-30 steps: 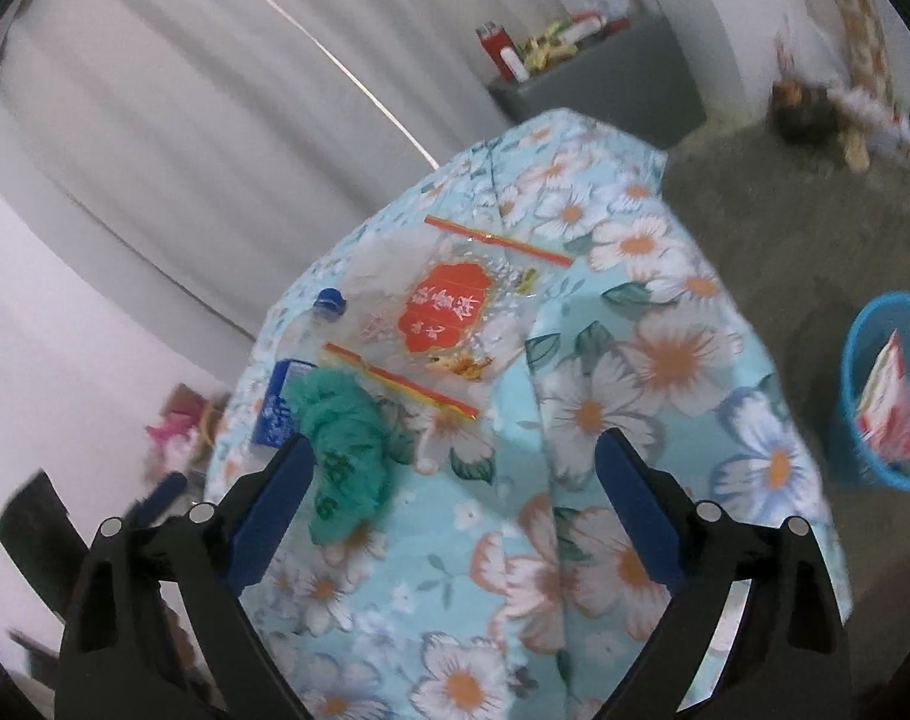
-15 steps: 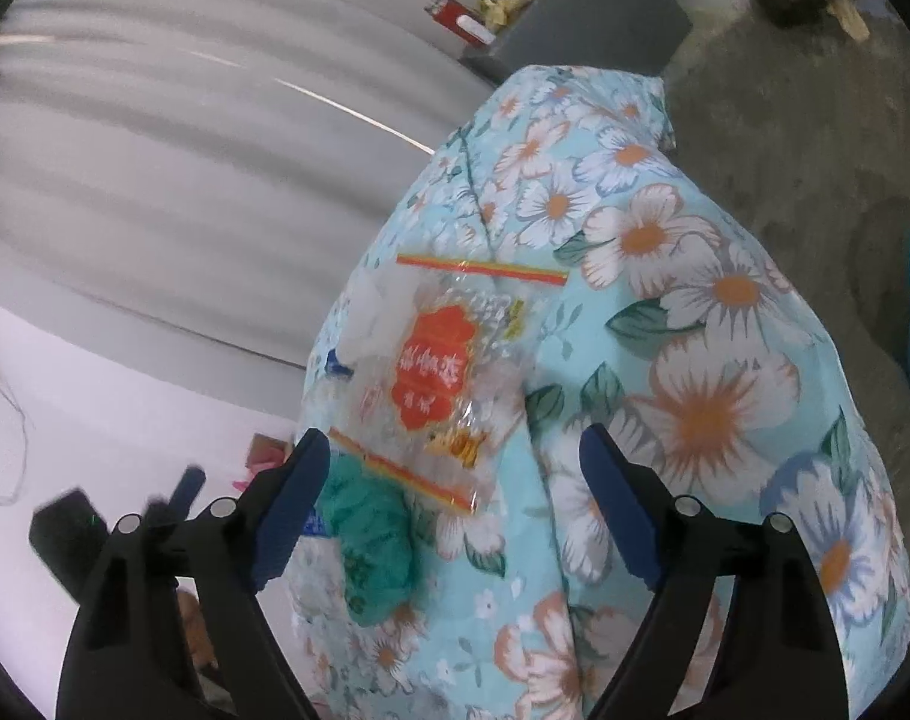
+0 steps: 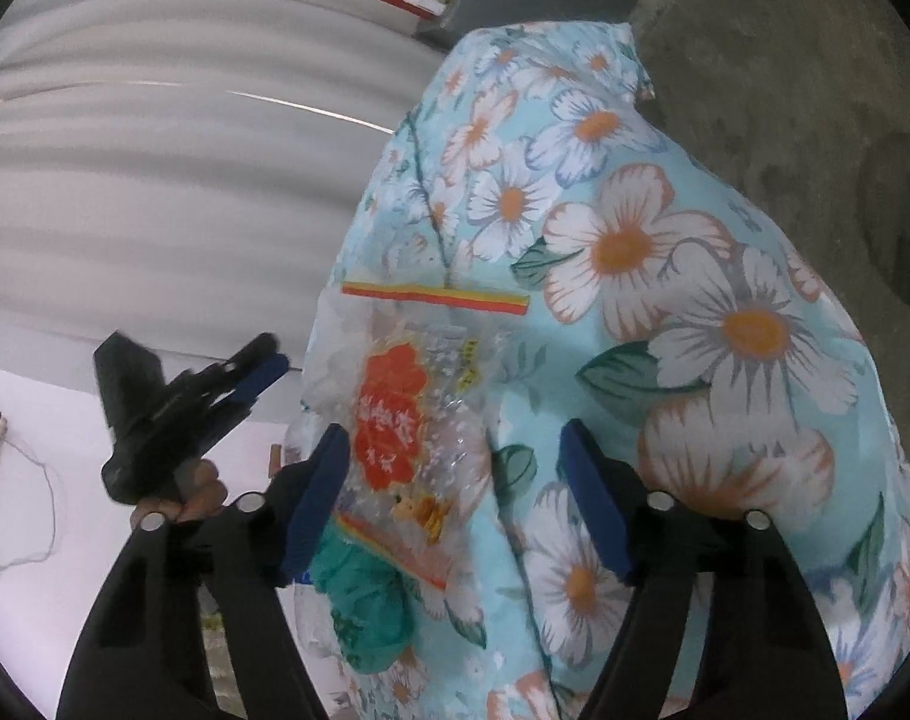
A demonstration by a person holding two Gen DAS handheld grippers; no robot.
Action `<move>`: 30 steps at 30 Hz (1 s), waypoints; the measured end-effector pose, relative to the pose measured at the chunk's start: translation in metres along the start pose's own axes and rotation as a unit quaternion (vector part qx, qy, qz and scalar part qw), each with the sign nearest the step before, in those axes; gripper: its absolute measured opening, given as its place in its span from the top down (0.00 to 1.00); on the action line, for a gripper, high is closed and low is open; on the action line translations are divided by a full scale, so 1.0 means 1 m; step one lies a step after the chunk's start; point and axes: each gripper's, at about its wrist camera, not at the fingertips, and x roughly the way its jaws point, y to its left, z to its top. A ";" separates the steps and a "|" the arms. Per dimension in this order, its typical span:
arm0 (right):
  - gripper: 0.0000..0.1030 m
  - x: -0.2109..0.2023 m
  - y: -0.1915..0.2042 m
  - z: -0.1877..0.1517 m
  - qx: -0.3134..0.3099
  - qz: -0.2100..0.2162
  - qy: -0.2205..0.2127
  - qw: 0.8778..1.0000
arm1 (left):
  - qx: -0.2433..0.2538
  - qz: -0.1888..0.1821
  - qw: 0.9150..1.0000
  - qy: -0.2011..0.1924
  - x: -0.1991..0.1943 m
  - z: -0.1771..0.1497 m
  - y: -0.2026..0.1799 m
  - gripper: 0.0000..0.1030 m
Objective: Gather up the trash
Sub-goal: 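Grasp the clear zip bag with the right gripper while the left gripper grasps white paper, then lift the zip bag with the right gripper while the left gripper lifts the white paper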
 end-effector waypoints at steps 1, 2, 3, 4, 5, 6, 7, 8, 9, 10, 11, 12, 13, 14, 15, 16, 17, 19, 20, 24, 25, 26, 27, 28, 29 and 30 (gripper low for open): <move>0.35 0.003 -0.001 0.002 0.000 0.000 0.000 1.000 | -0.005 0.003 1.000 0.006 0.005 0.001 0.002 0.63; 0.36 0.005 -0.001 0.002 0.000 0.001 0.000 1.000 | -0.013 0.004 1.000 0.012 0.011 0.004 0.004 0.64; 0.37 0.007 -0.001 0.004 0.002 0.004 0.000 1.000 | -0.017 0.002 1.000 0.014 0.015 0.006 0.006 0.65; 0.40 0.008 -0.002 0.004 0.002 0.004 0.000 1.000 | -0.019 0.002 1.000 0.016 0.018 0.006 0.006 0.68; 0.41 0.010 -0.003 0.005 0.004 0.003 0.000 1.000 | -0.020 0.001 1.000 0.016 0.020 0.006 0.006 0.70; 0.44 0.011 -0.003 0.005 0.005 0.003 0.001 1.000 | -0.019 0.001 1.000 0.015 0.020 0.006 0.005 0.74; 0.47 0.011 -0.004 0.005 0.006 0.004 0.001 1.000 | -0.017 0.001 1.000 0.014 0.020 0.006 0.004 0.78; 0.49 0.012 -0.004 0.004 0.007 0.003 0.002 1.000 | -0.014 0.000 1.000 0.012 0.020 0.005 0.003 0.80; 0.51 0.012 -0.005 0.004 0.008 0.004 0.001 1.000 | -0.012 -0.002 1.000 0.010 0.019 0.004 0.002 0.83; 0.53 0.013 -0.005 0.004 0.009 0.006 0.001 1.000 | -0.012 -0.002 1.000 0.008 0.018 0.004 0.001 0.86; 0.55 0.013 -0.006 0.004 0.010 0.005 0.001 1.000 | -0.011 -0.004 1.000 0.005 0.016 0.004 0.002 0.87; 0.57 0.014 -0.006 0.004 0.012 0.004 0.001 1.000 | -0.010 -0.006 1.000 0.001 0.014 0.004 0.002 0.89; 0.59 0.016 -0.007 0.005 0.015 0.005 0.001 1.000 | -0.009 -0.007 1.000 -0.002 0.013 0.004 0.002 0.92; 0.60 0.018 -0.007 0.006 0.016 0.007 0.001 1.000 | -0.007 -0.008 1.000 -0.006 0.010 0.004 0.003 0.93; 0.62 0.019 -0.007 0.006 0.018 0.007 0.001 1.000 | -0.005 -0.010 1.000 -0.011 0.008 0.004 0.003 0.95; 0.64 0.020 -0.008 0.007 0.019 0.007 0.000 1.000 | -0.004 -0.010 1.000 -0.015 0.007 0.004 0.004 0.98; 0.65 0.021 -0.008 0.007 0.020 0.008 0.000 1.000 | -0.002 -0.012 1.000 -0.022 0.004 0.004 0.004 1.00; 0.72 0.024 -0.011 0.008 0.028 0.014 -0.002 0.999 | -0.001 -0.018 0.999 -0.027 0.002 0.003 0.005 1.00; 0.74 0.024 -0.012 0.008 0.031 0.017 -0.003 0.999 | -0.002 -0.019 0.999 -0.030 0.000 0.003 0.006 1.00; 0.87 0.018 -0.012 0.006 0.032 0.029 -0.010 0.999 | 0.009 -0.025 0.998 -0.048 -0.008 0.001 0.003 1.00; 0.89 0.018 -0.013 0.006 0.032 0.032 -0.012 0.999 | 0.015 -0.025 0.998 -0.053 -0.011 0.000 0.001 1.00; 0.91 0.016 -0.013 0.006 0.032 0.038 -0.014 0.999 | 0.024 -0.024 0.998 -0.060 -0.015 -0.001 -0.001 1.00; 0.93 0.014 -0.013 0.006 0.033 0.045 -0.020 0.998 | 0.032 -0.020 0.997 -0.065 -0.017 -0.001 -0.004 1.00; 0.94 0.012 -0.013 0.005 0.032 0.051 -0.022 0.998 | 0.038 -0.017 0.997 -0.070 -0.019 -0.002 -0.006 1.00; 0.95 0.010 -0.012 0.006 0.030 0.056 -0.024 0.998 | 0.045 -0.017 0.996 -0.076 -0.023 -0.002 -0.009 1.00; 0.95 0.008 -0.012 0.006 0.029 0.059 -0.026 0.997 | 0.048 -0.017 0.995 -0.080 -0.025 -0.002 -0.010 1.00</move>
